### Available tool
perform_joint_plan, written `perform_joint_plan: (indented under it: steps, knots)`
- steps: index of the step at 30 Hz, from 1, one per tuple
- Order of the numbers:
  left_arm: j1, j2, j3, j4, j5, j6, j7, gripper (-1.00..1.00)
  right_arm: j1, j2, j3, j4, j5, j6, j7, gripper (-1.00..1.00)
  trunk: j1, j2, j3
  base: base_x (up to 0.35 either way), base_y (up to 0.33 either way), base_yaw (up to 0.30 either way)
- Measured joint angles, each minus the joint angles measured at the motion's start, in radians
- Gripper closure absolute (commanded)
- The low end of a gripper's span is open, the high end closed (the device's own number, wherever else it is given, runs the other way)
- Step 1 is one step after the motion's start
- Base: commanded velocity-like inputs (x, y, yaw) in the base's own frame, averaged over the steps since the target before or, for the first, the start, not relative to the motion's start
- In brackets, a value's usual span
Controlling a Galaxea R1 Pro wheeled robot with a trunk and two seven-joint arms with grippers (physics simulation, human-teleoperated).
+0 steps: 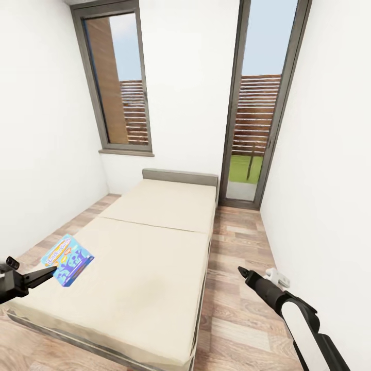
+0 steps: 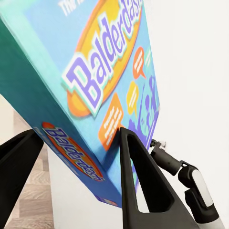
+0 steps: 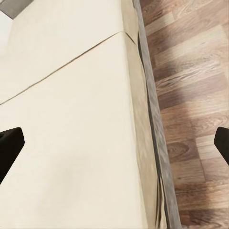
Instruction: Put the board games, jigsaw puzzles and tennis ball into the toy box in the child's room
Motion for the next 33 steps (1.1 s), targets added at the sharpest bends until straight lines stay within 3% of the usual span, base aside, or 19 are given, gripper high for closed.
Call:
perform_joint_plan:
  steps: [33]
  knots:
    - [0.0, 0.0, -0.003, 0.0, 0.0, 0.0, 0.0, 1.0, 0.0, 0.0, 0.0, 0.002, 0.0, -0.004, 0.0, -1.0, -0.127, 0.231, 0.104, 0.0, 0.0, 0.0]
